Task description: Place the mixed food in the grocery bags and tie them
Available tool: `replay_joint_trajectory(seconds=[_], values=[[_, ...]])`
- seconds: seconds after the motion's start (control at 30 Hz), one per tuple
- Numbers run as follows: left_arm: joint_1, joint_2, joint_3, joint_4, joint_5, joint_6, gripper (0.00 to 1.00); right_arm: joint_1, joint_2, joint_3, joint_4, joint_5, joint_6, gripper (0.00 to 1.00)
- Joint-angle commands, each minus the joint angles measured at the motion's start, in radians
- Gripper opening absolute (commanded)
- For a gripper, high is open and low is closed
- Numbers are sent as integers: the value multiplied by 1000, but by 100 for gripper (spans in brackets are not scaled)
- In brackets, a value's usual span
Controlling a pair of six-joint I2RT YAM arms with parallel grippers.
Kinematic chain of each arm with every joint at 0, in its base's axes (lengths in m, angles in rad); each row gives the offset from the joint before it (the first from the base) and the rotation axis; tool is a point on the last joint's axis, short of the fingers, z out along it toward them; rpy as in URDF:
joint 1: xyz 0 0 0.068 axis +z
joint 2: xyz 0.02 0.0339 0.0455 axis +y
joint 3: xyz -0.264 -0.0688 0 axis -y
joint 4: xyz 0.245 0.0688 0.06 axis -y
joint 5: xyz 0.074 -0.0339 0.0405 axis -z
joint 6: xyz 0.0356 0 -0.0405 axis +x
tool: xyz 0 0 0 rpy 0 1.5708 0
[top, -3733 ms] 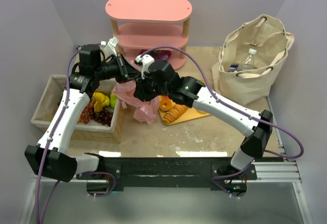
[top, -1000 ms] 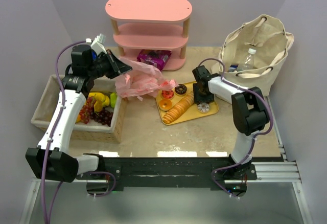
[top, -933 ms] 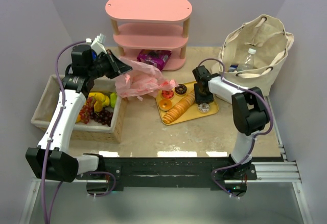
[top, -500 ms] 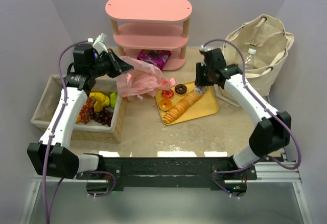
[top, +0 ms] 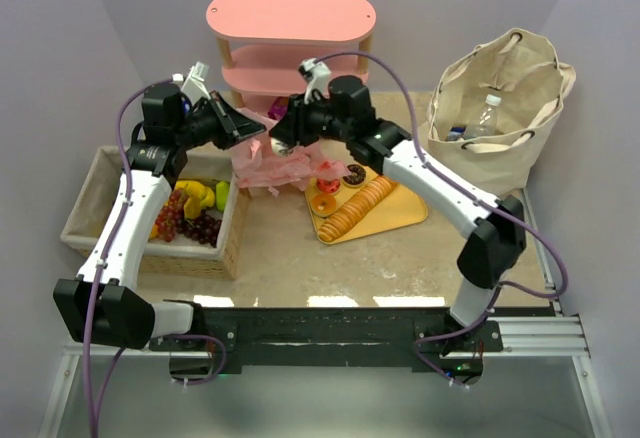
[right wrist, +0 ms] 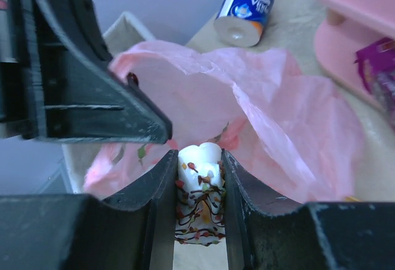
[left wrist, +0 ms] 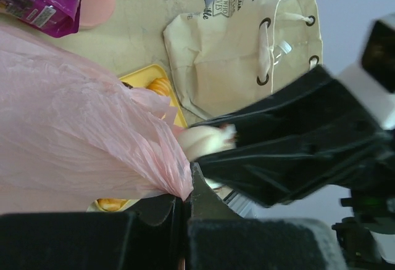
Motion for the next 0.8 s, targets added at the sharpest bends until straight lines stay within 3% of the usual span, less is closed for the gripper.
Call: replay_joint_trajectory(seconds=[0.0, 0.27, 0.63, 0.77], values=[[9, -9, -3, 77, 44, -56, 0, 26, 71, 19, 108, -44, 47, 24], [9, -20, -16, 94, 68, -88, 0, 37, 128, -32, 273, 157, 51, 29], [9, -42, -44, 157, 99, -157, 0, 58, 353, 91, 347, 351, 84, 32], [9, -52, -55, 230, 99, -215, 0, 58, 385, 77, 359, 382, 81, 47]])
